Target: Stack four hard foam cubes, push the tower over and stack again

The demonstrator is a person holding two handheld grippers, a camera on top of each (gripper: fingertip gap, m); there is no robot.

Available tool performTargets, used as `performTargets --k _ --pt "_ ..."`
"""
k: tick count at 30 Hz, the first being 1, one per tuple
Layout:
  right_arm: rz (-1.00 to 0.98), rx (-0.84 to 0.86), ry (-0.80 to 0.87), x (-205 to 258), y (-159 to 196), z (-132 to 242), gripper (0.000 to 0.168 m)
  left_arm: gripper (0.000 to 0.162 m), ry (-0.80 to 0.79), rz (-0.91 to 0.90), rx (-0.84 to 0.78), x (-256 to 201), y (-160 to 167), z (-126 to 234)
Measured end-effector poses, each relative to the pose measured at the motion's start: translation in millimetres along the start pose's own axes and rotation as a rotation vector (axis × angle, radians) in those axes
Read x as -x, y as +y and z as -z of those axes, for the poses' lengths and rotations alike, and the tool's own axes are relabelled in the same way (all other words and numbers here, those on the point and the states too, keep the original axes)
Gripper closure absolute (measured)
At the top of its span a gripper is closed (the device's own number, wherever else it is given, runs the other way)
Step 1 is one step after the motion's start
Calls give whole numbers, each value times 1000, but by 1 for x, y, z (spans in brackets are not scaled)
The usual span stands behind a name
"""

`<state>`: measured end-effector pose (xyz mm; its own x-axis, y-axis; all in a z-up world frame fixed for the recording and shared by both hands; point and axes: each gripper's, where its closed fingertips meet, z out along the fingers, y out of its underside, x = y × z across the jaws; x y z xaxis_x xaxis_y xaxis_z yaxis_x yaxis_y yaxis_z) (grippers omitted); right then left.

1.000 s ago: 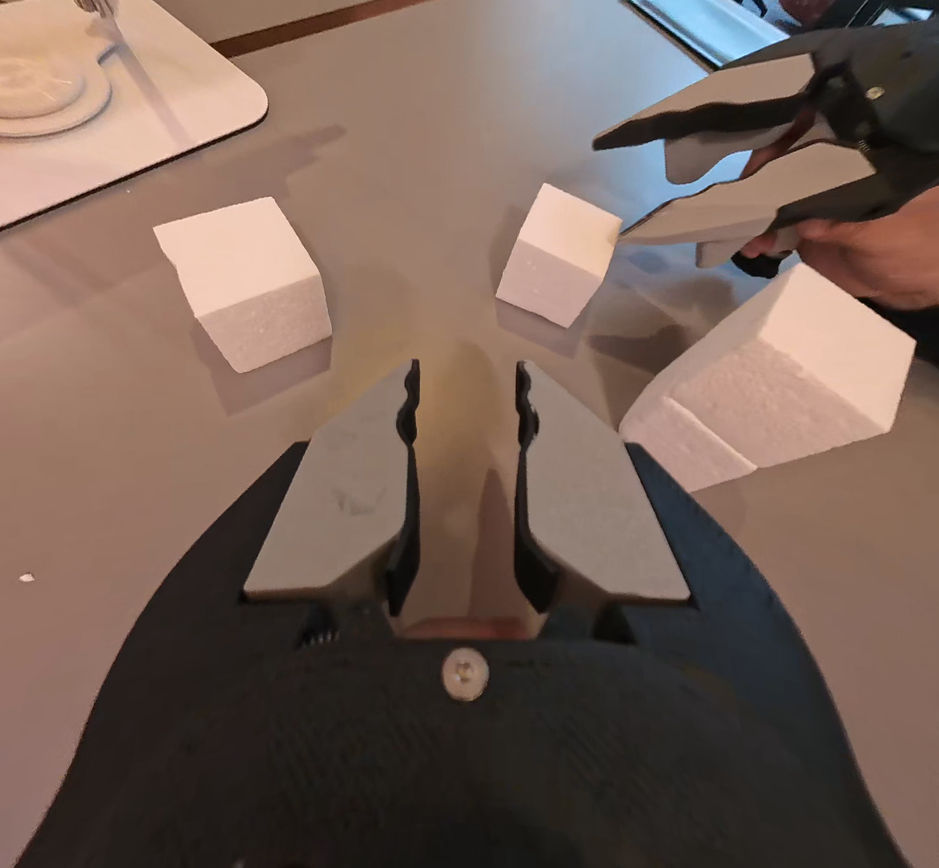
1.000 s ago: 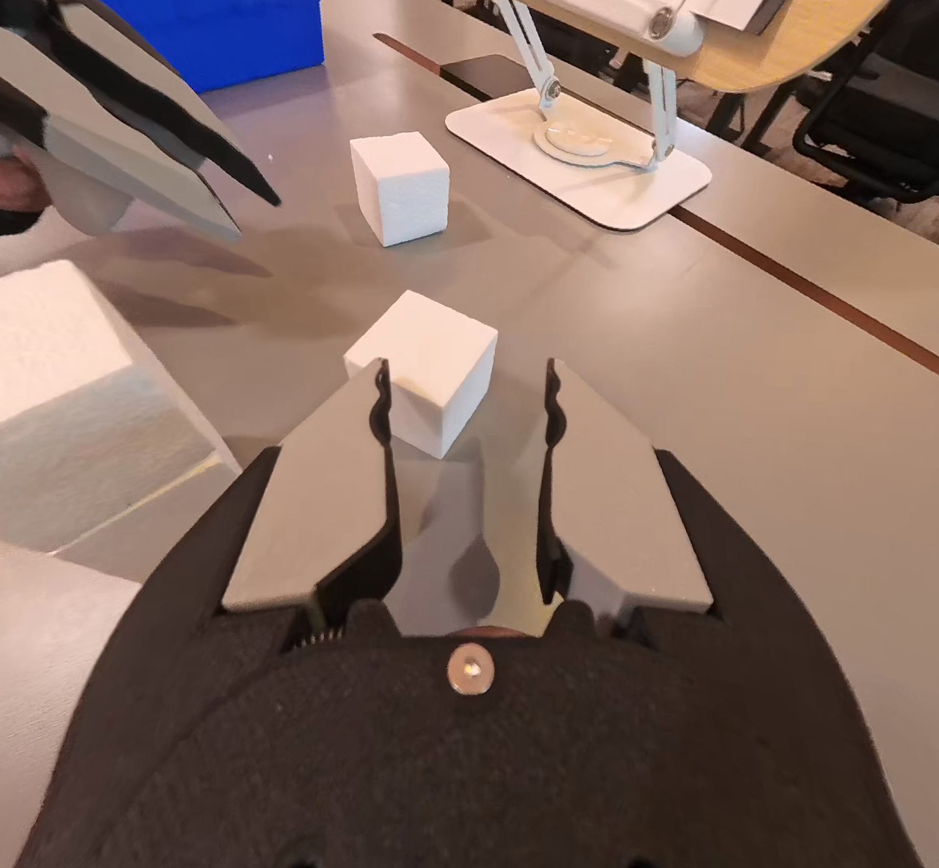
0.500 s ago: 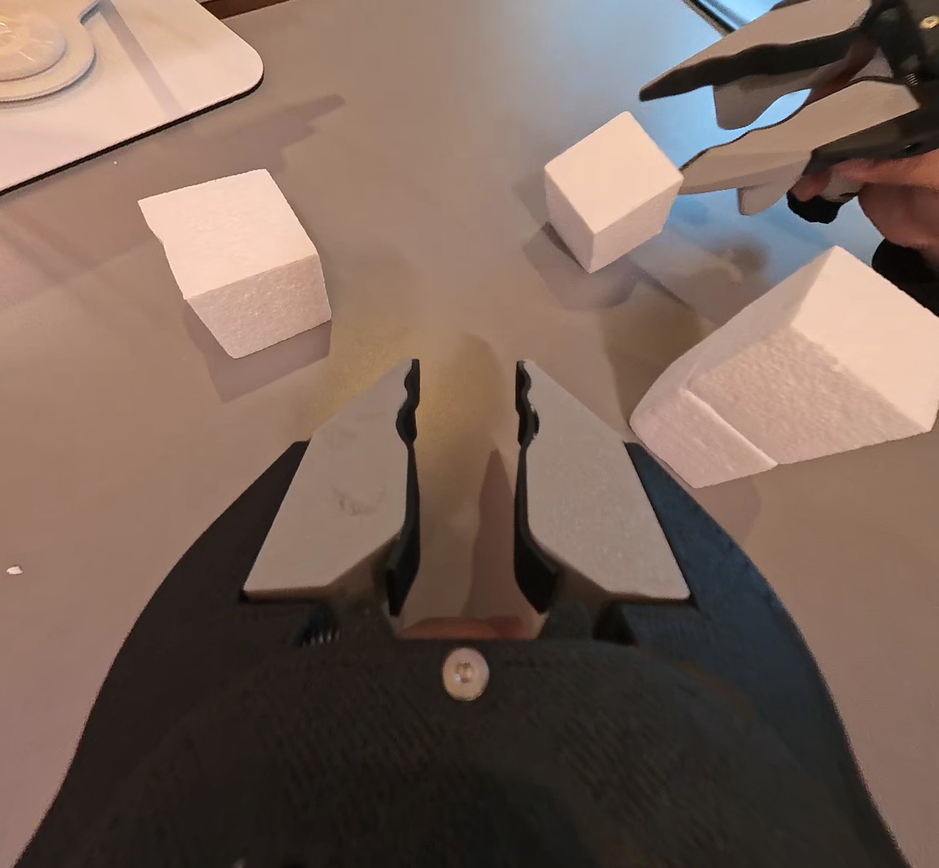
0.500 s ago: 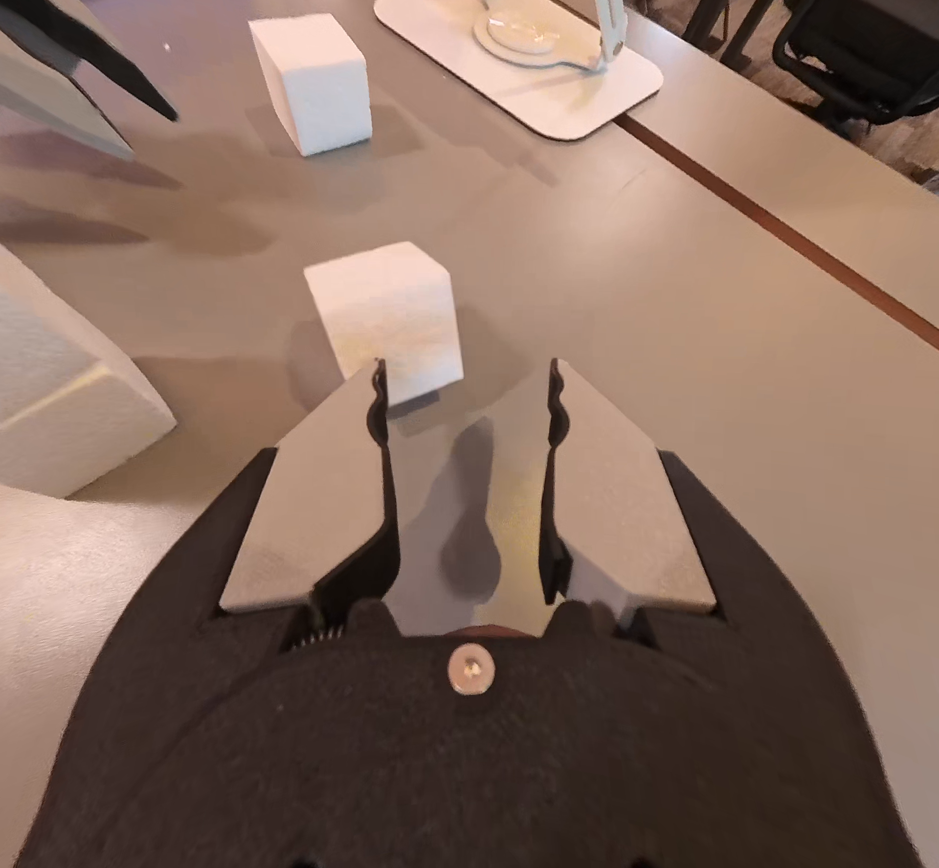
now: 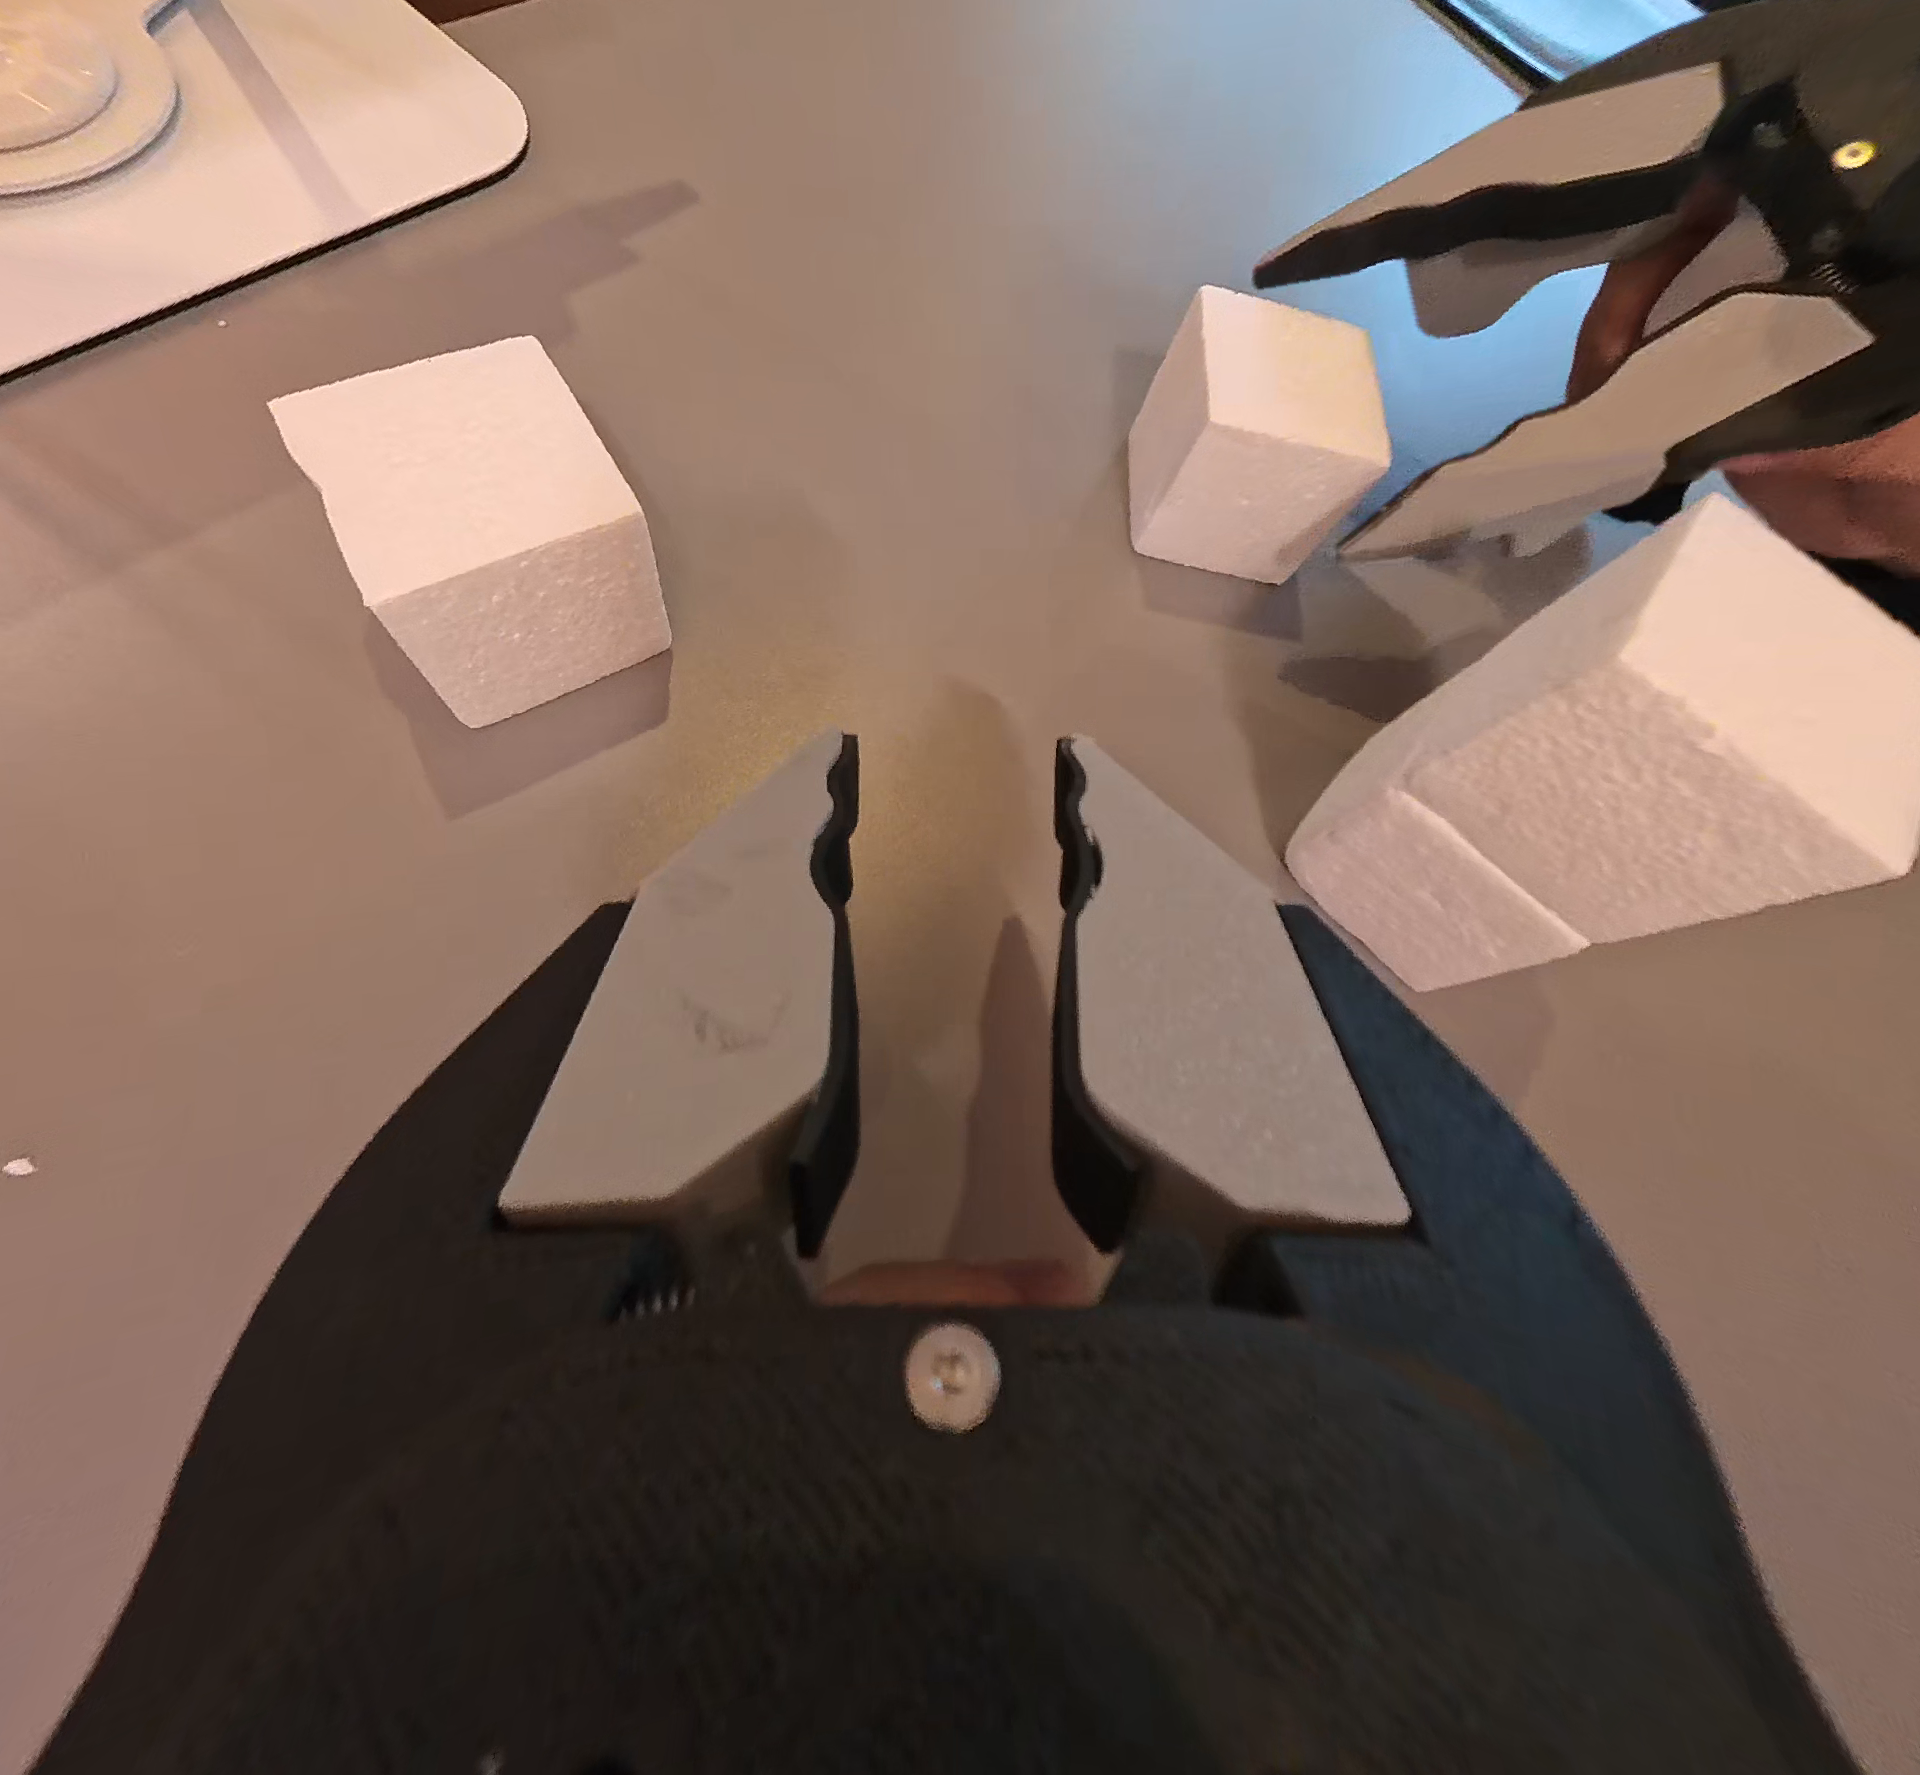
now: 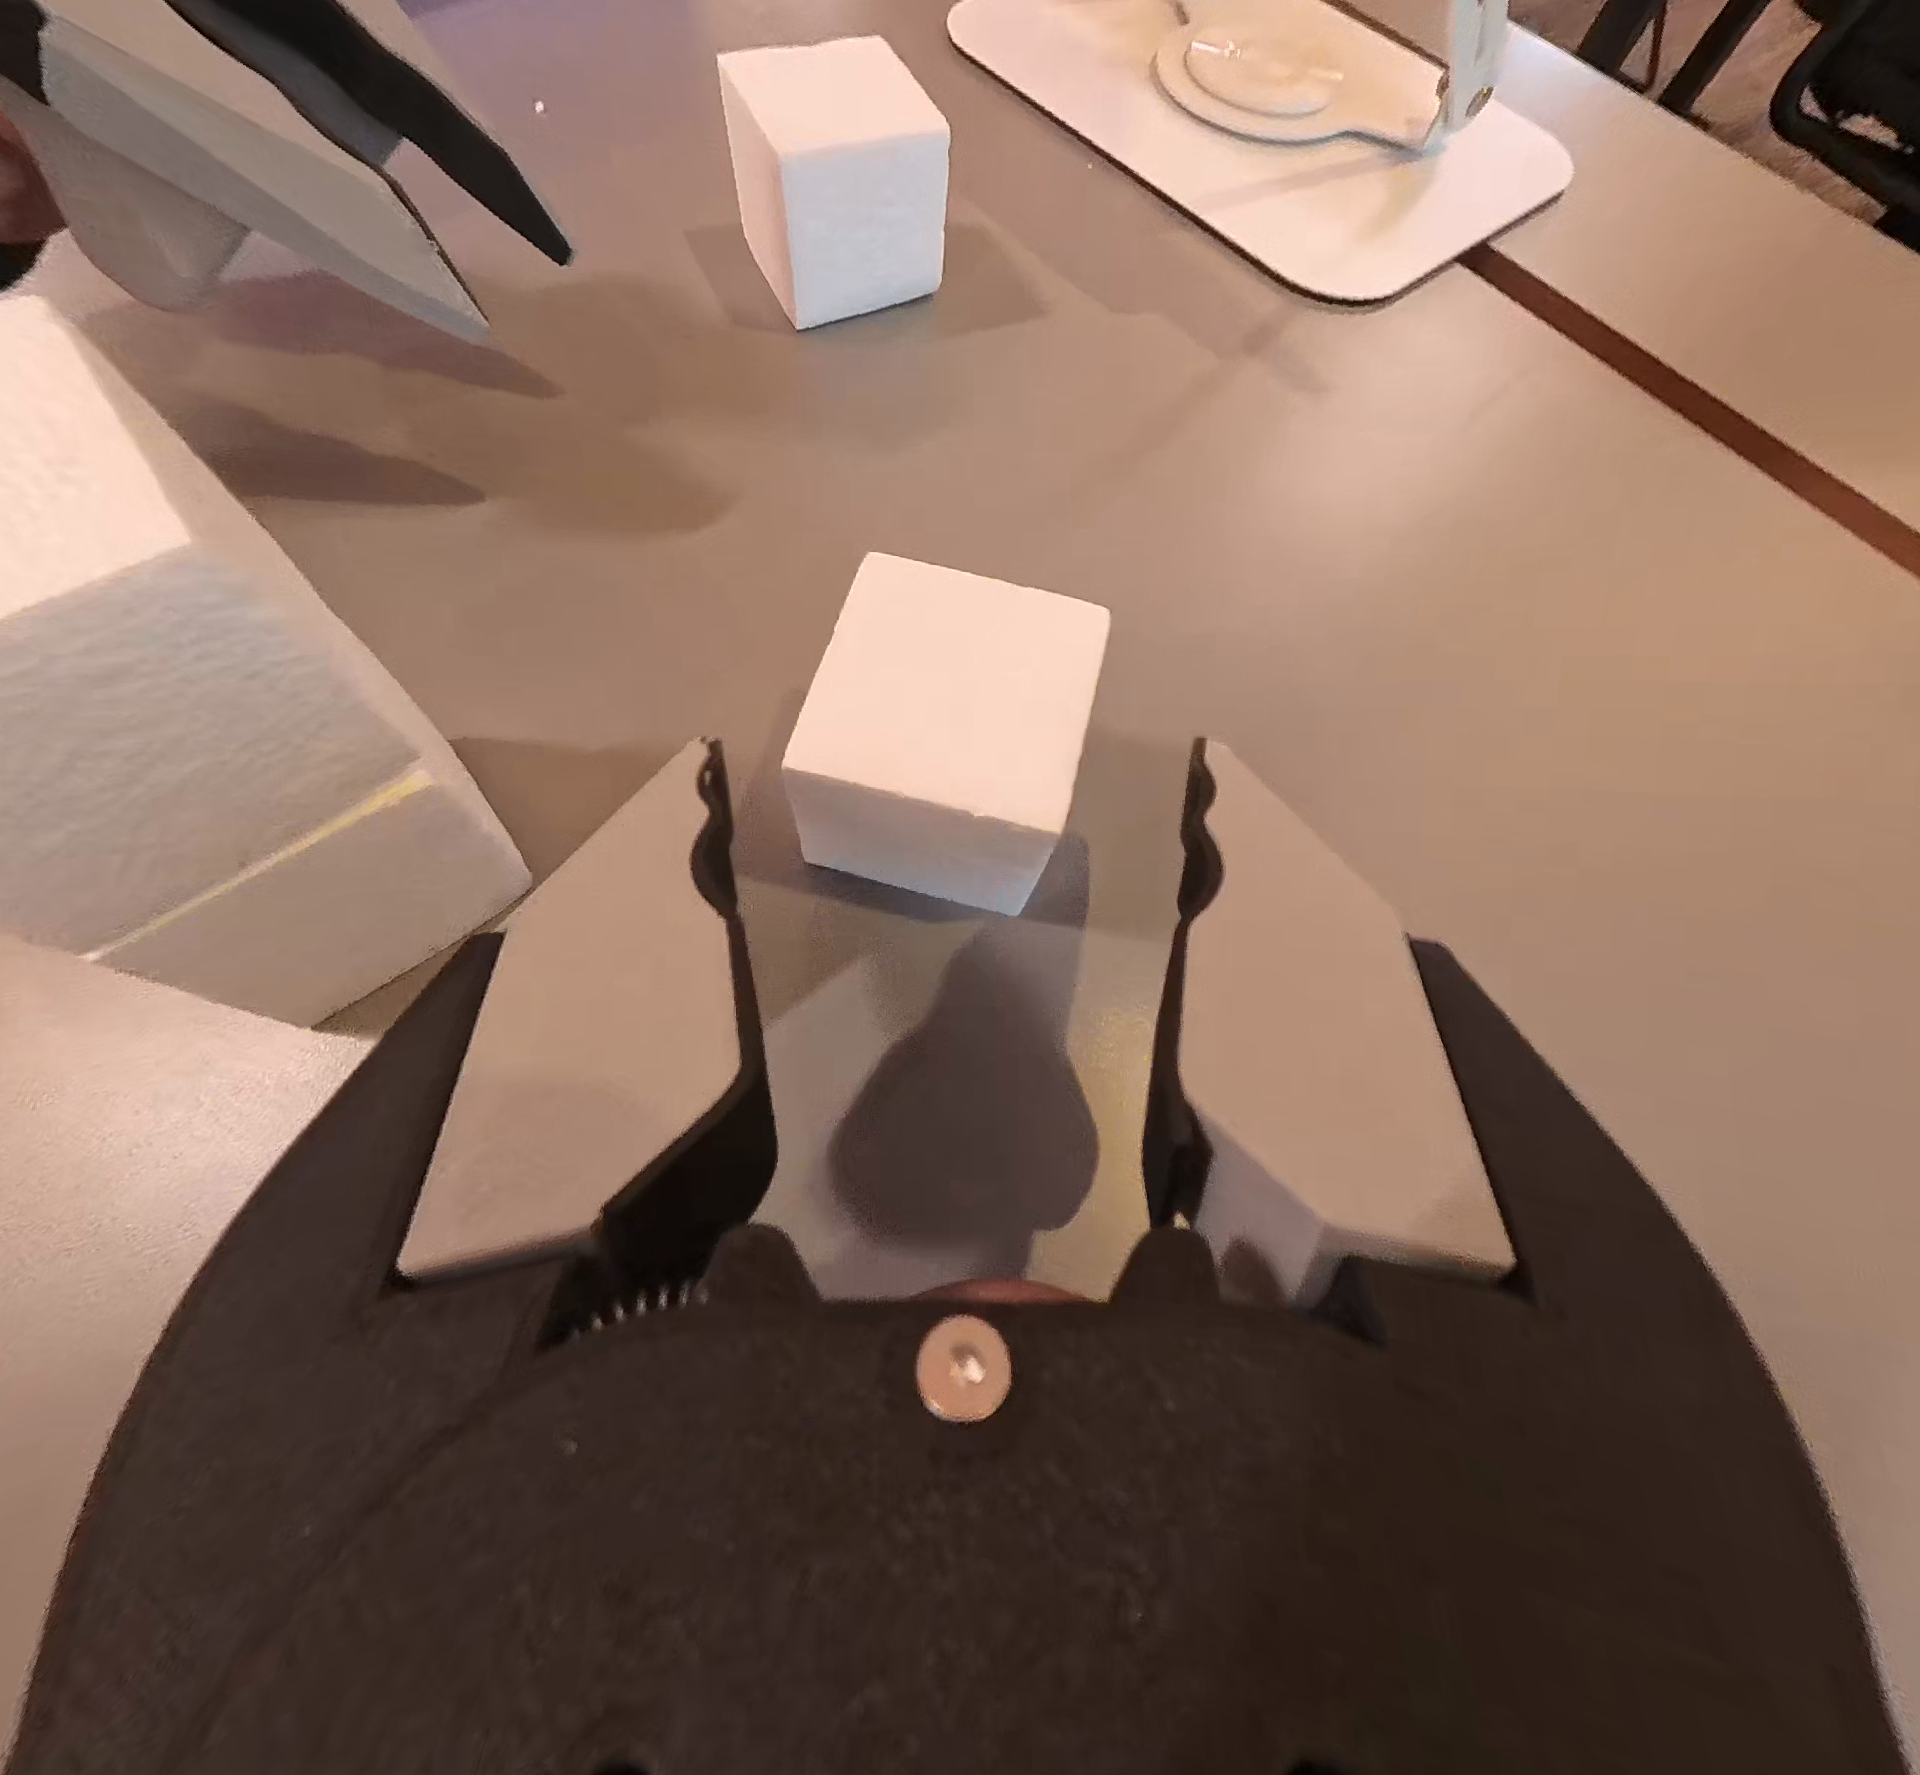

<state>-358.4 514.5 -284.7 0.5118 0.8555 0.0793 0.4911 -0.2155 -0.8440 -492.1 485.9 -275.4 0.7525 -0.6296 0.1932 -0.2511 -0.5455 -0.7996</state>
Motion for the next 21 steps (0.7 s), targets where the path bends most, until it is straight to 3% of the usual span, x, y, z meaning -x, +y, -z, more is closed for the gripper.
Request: performTargets --k 2,4,11,21 --pt "14 21 27 -1 3 -4 90 126 -1 1 2 0 0 0" --pt "47 37 30 1 5 -4 113 126 -3 1 4 1 1 -1" --pt "58 -46 3 1 -12 12 113 126 -10 -2 8 2 1 -2" --pt "21 -383 -286 34 -73 74 113 127 -11 -5 6 1 1 -1"
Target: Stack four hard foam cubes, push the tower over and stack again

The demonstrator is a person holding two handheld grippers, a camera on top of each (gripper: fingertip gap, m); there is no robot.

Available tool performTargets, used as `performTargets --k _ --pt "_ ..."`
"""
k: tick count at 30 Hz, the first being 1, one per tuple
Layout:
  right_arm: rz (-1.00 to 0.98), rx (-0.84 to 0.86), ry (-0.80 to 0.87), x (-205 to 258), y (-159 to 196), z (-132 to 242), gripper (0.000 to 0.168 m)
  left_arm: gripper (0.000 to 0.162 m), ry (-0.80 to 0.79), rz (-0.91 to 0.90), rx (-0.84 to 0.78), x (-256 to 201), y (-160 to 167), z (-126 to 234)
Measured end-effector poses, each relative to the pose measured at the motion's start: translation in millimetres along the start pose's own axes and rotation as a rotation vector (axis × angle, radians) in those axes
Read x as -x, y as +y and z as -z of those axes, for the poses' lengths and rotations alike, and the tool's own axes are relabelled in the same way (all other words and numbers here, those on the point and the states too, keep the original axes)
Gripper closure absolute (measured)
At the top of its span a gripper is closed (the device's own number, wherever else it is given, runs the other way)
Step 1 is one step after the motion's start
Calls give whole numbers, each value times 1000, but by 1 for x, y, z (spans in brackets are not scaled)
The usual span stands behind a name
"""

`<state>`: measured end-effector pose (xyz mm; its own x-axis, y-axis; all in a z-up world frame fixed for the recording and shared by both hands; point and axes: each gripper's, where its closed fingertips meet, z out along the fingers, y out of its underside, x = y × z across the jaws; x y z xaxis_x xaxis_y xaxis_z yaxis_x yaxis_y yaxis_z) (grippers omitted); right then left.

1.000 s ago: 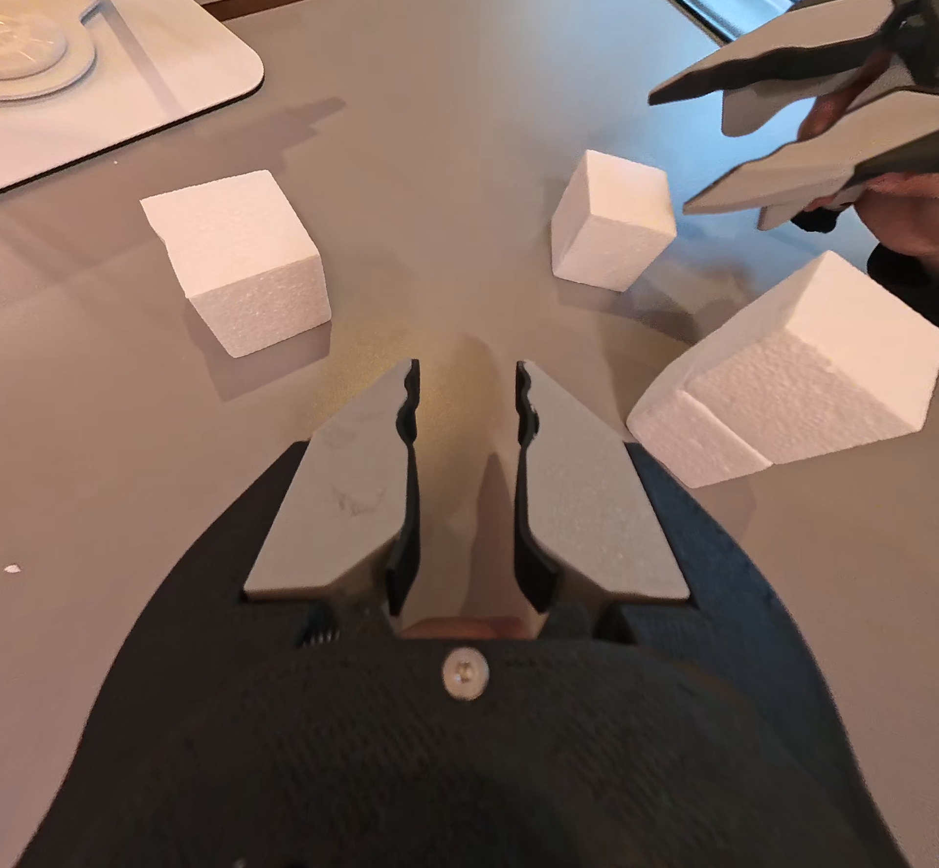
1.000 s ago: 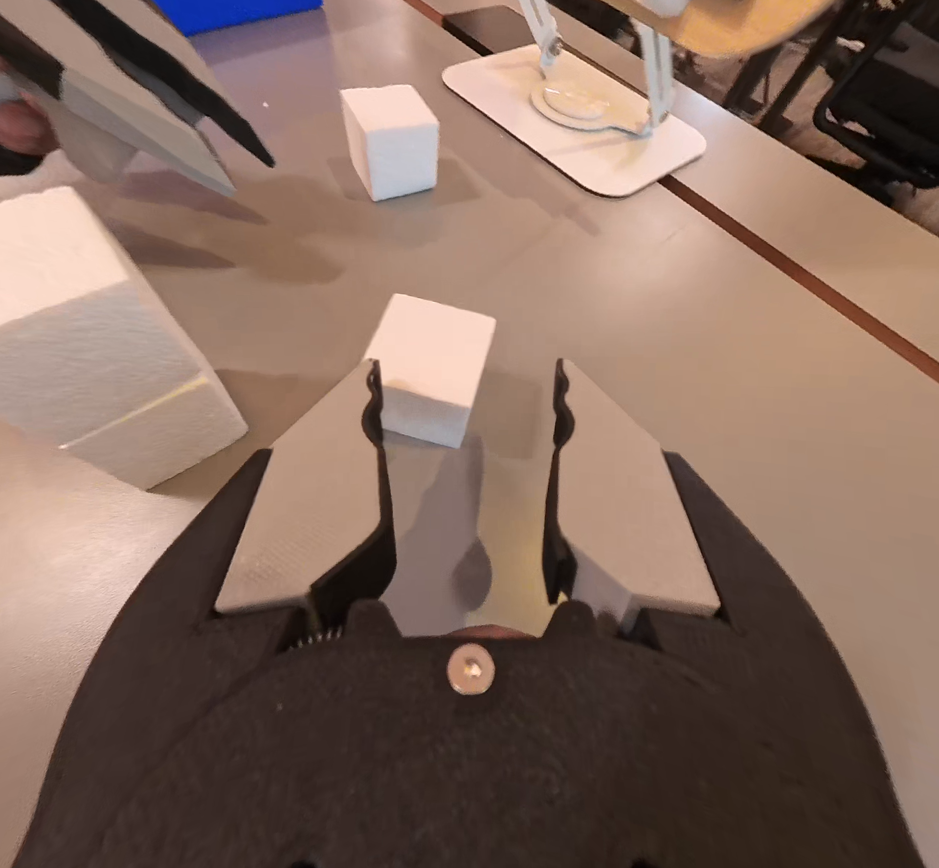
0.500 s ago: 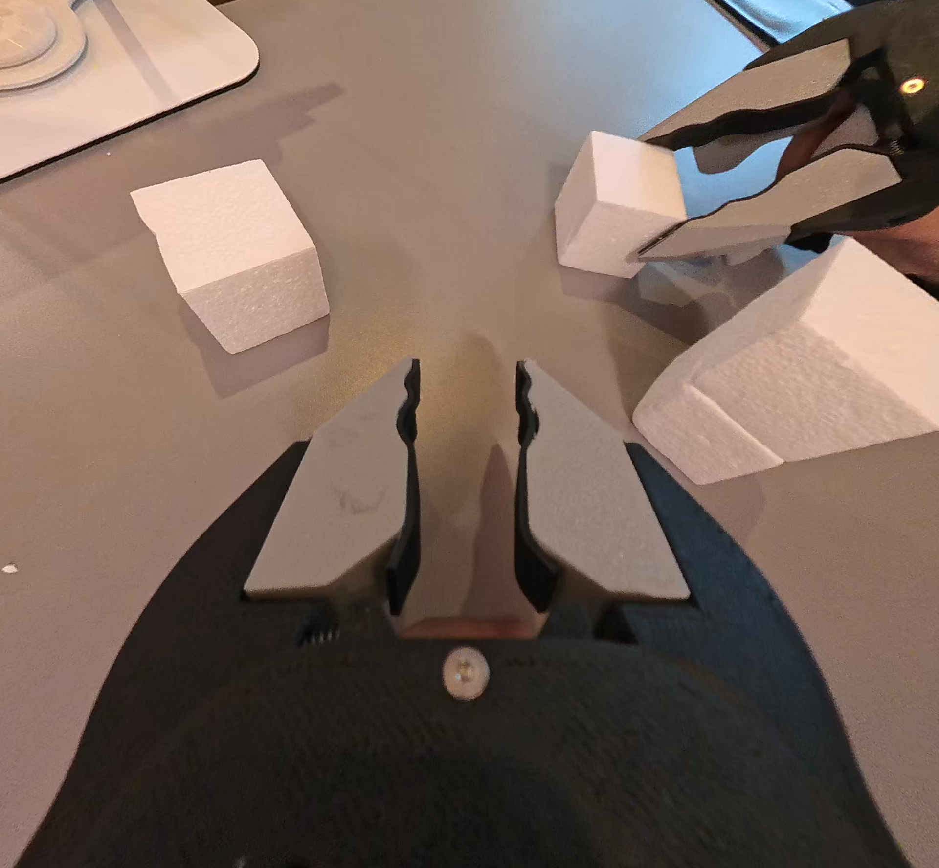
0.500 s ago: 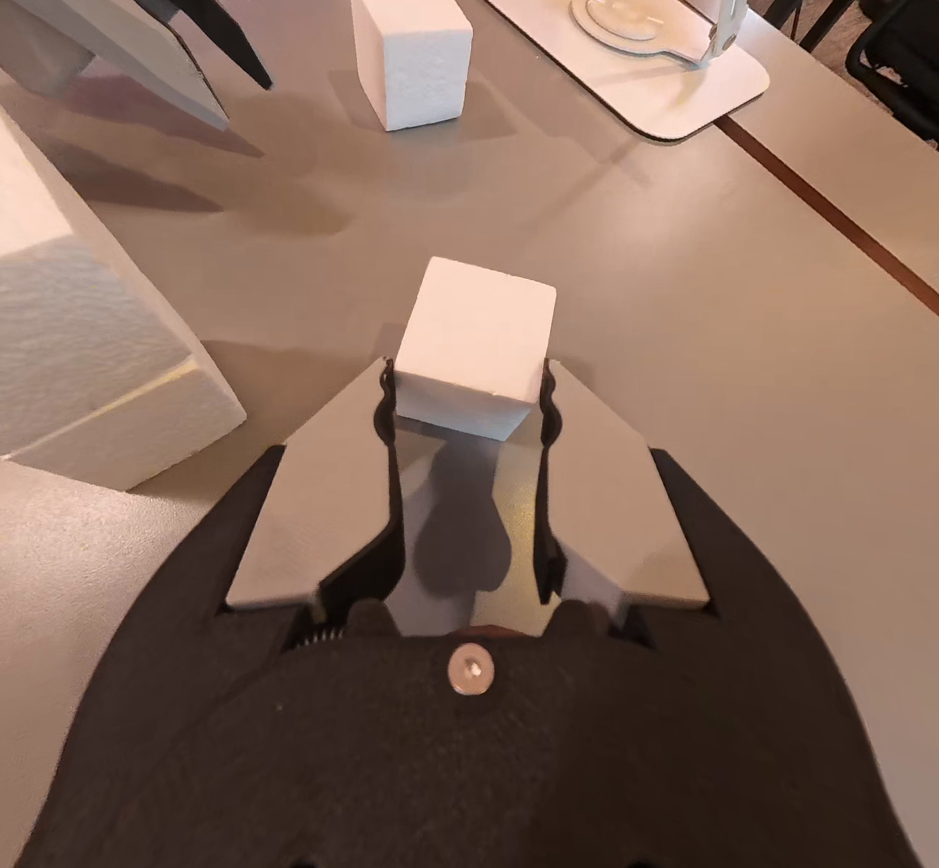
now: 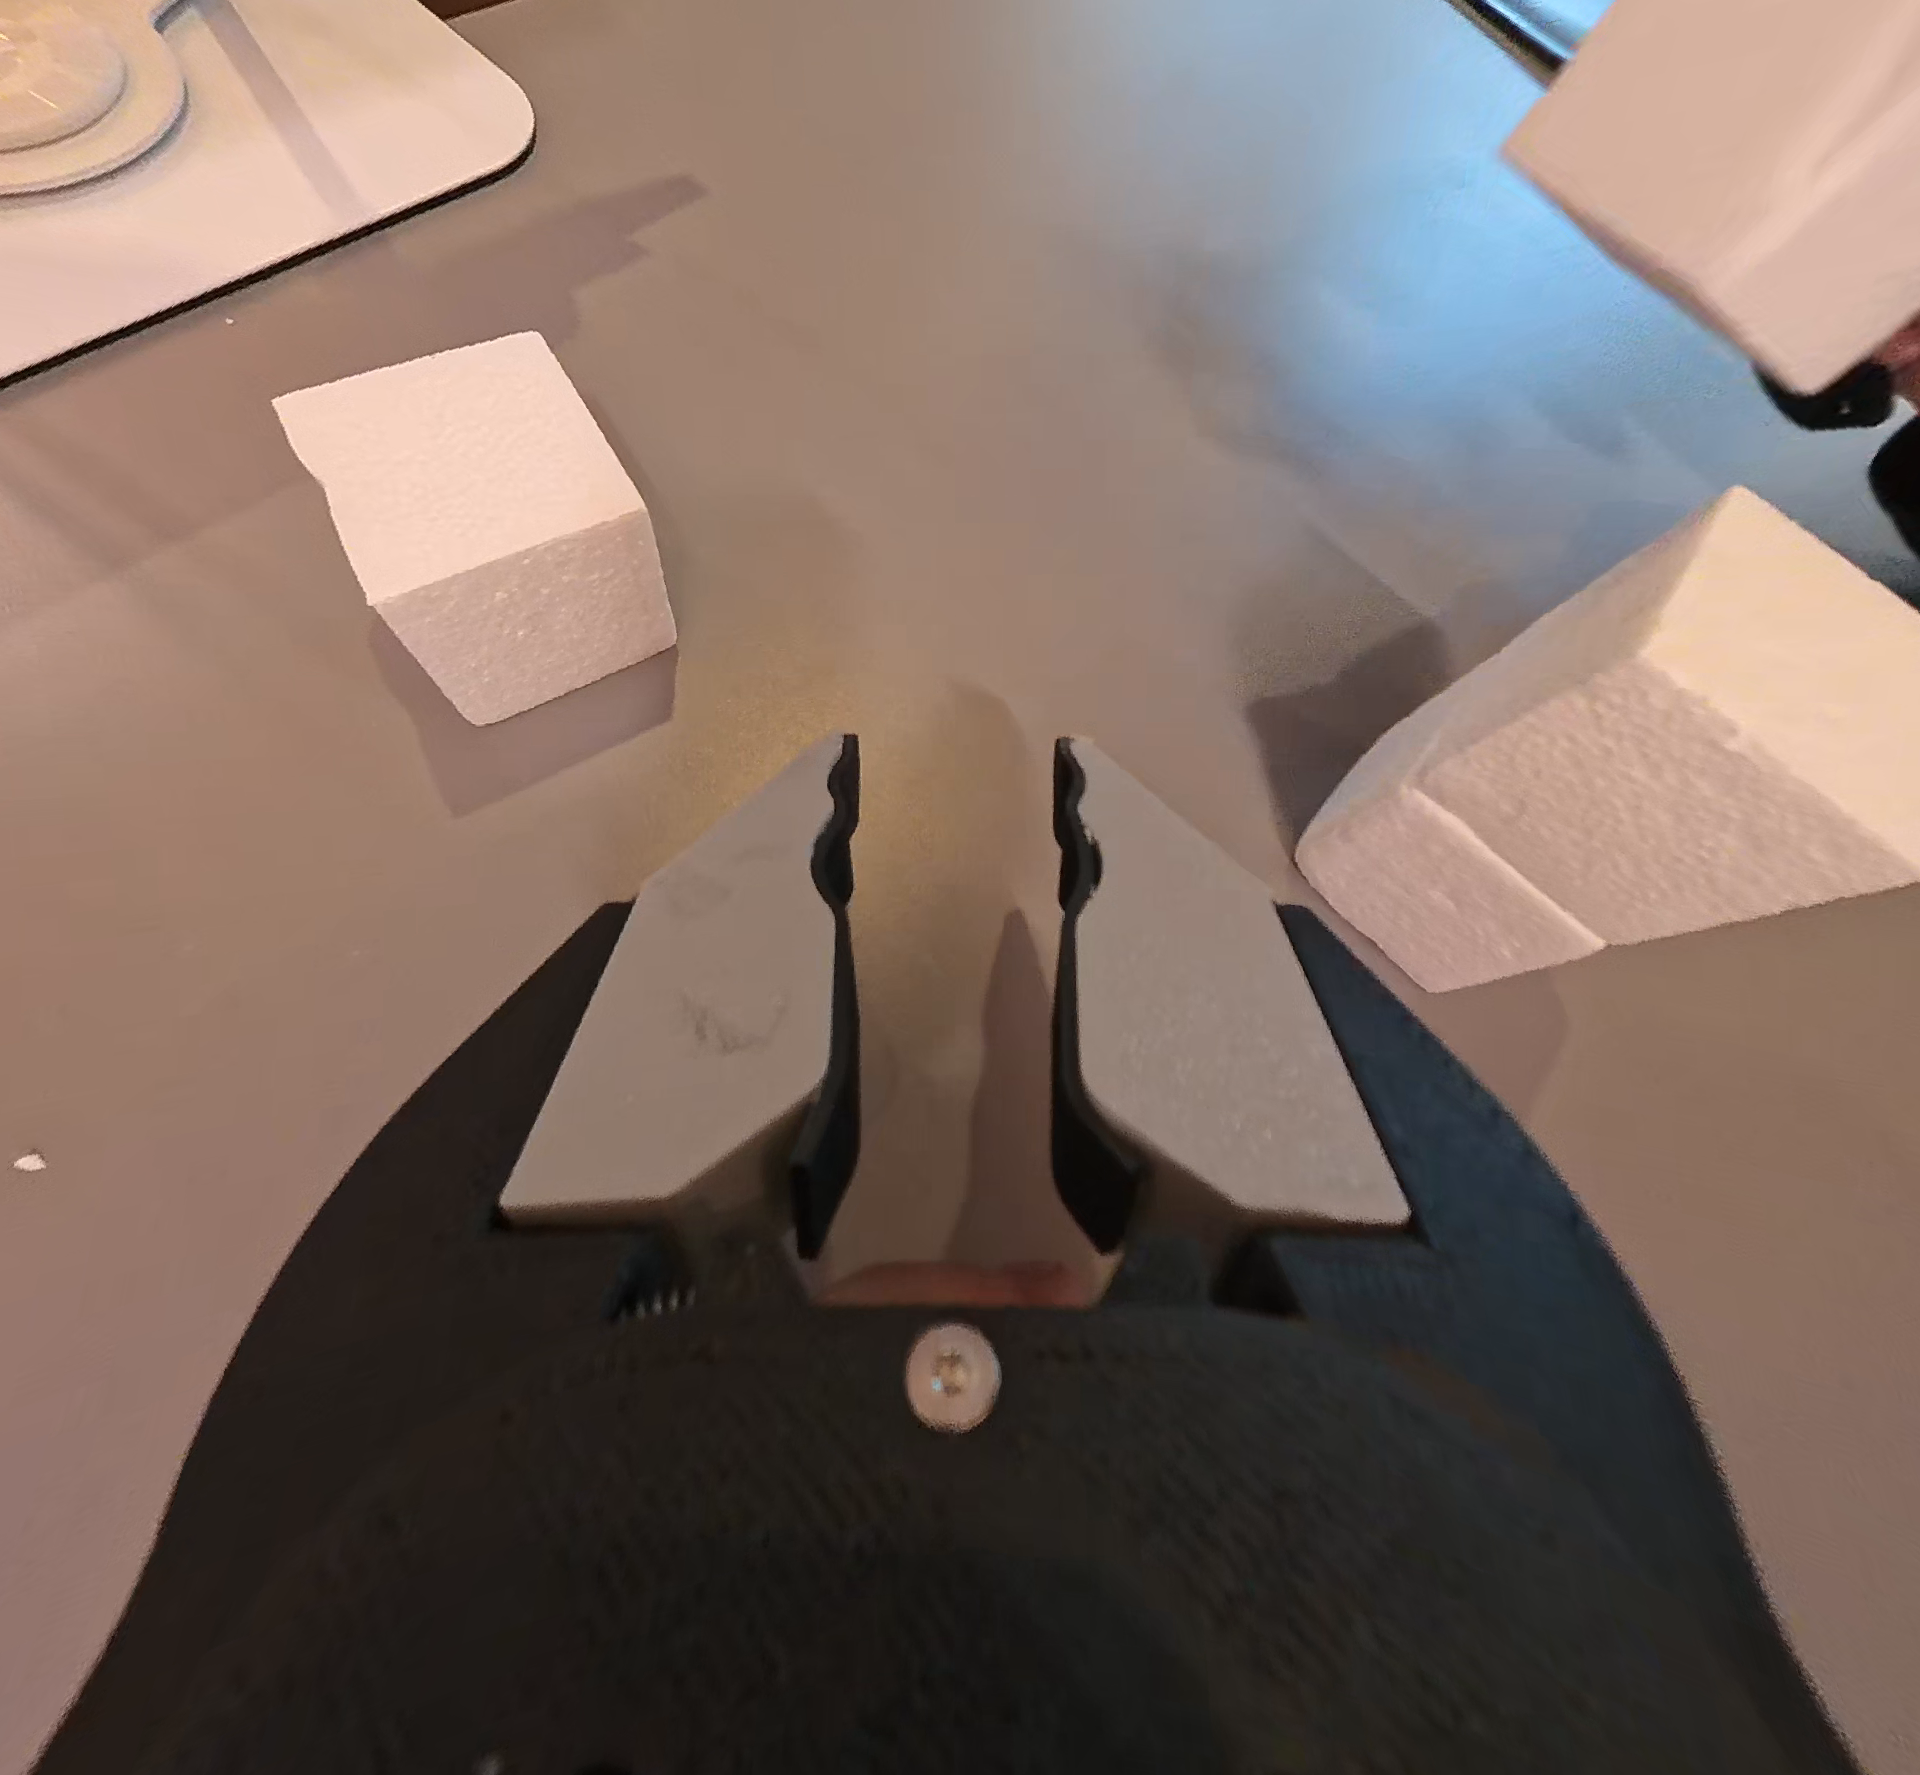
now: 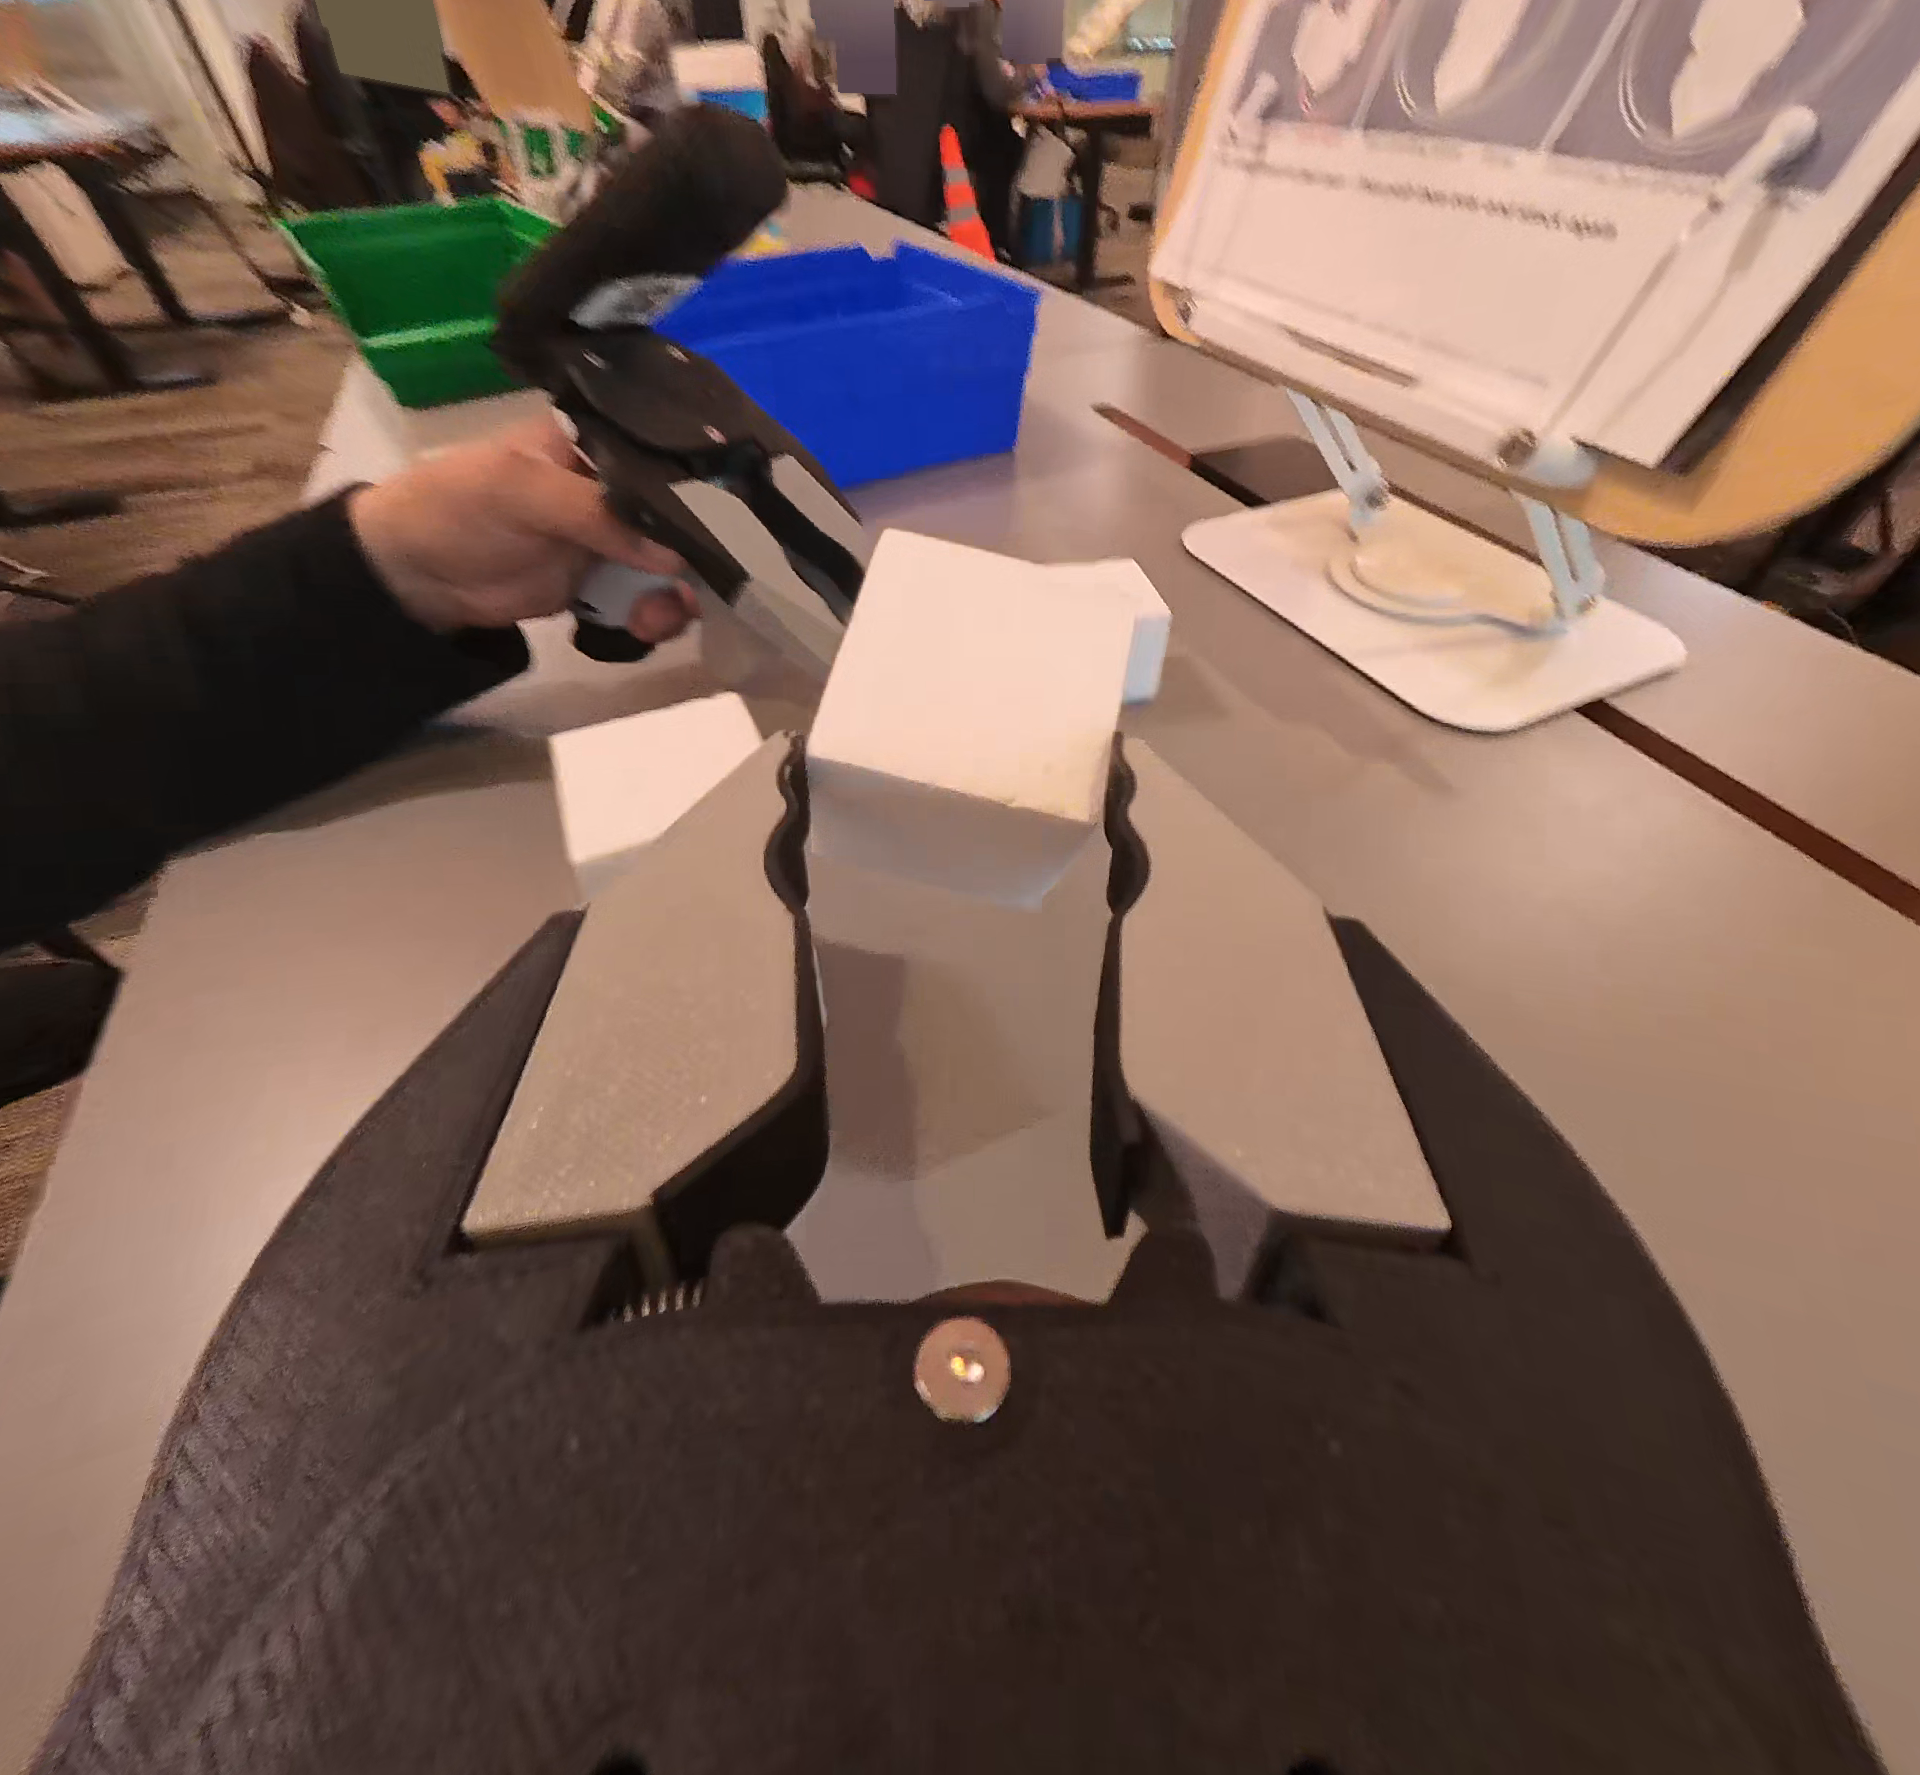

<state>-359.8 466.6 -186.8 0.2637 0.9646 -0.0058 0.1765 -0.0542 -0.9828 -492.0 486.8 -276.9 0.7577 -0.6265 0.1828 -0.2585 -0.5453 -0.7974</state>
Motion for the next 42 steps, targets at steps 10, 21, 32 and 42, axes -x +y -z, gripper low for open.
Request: performTargets --k 10,21,32,42 --pt "129 -30 -224 51 -10 4 113 127 0 0 6 0 1 -1" --pt "230 -20 -282 65 -8 3 113 127 0 -3 12 -1 2 -2" --pt "270 92 -427 71 -16 -9 113 127 0 -2 13 1 2 -2" --pt "286 205 -537 76 -5 -19 113 127 7 -10 10 -2 1 -1"
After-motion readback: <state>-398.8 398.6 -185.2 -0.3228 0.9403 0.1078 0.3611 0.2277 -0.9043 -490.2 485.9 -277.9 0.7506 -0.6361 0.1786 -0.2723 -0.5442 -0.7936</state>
